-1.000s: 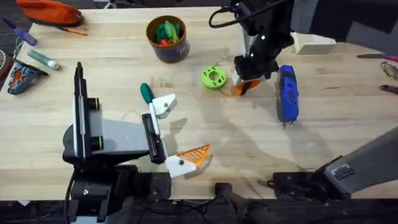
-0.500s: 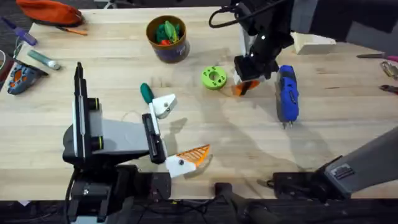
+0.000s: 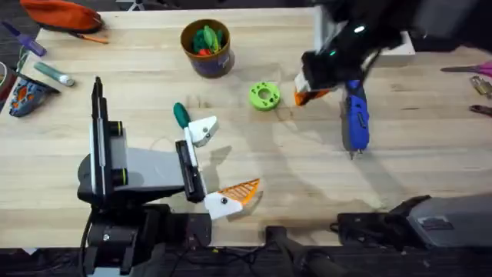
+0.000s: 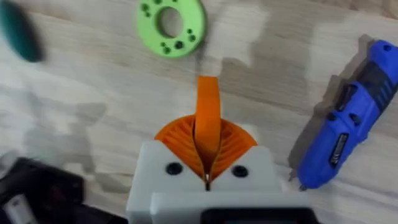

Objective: Pick up the gripper from the table and insert it into the empty holder that is missing its gripper. Then pick up a screw, insert it into the mounting hole, and use the screwdriver to tighten it. Finally, clean up the table by picking up the vegetable and placing it into the bucket.

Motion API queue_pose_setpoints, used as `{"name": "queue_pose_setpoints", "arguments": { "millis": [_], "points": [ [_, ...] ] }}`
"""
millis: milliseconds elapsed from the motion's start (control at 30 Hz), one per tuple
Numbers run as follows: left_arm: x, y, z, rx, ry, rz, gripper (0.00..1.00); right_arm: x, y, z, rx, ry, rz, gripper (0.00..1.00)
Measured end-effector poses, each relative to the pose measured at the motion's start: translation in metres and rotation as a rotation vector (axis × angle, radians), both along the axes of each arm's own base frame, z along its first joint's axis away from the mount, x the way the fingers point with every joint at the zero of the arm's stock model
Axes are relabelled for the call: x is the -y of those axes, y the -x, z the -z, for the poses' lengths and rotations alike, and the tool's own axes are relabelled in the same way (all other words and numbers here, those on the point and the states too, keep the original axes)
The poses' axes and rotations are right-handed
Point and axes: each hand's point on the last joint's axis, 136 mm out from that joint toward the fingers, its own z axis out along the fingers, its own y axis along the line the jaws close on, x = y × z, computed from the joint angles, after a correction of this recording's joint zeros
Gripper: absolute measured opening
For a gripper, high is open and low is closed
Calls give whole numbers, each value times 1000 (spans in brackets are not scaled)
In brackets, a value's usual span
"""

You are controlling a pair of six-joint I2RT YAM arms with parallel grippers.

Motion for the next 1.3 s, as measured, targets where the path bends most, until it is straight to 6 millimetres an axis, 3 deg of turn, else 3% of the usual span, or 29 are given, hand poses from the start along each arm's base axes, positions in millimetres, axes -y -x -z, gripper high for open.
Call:
{"name": "queue_pose_setpoints", "arguments": {
  "millis": [267,400,867,1200,1300],
  "points": [
    [0,0,0,0,0,0,986,-12,16,-74,172,-220,19,11],
    [0,0,0,1,0,0,985,-27,25,-90,229,-385,-10,10],
    [0,0,0,0,0,0,985,-62,69,-42,2,-999,-67,9],
    [0,0,0,0,0,0,986,-77,83,-74,41,-1239,-264,9],
    [0,0,0,0,0,0,986,-76,93,-69,25,-1300,-268,9]
  ]
}}
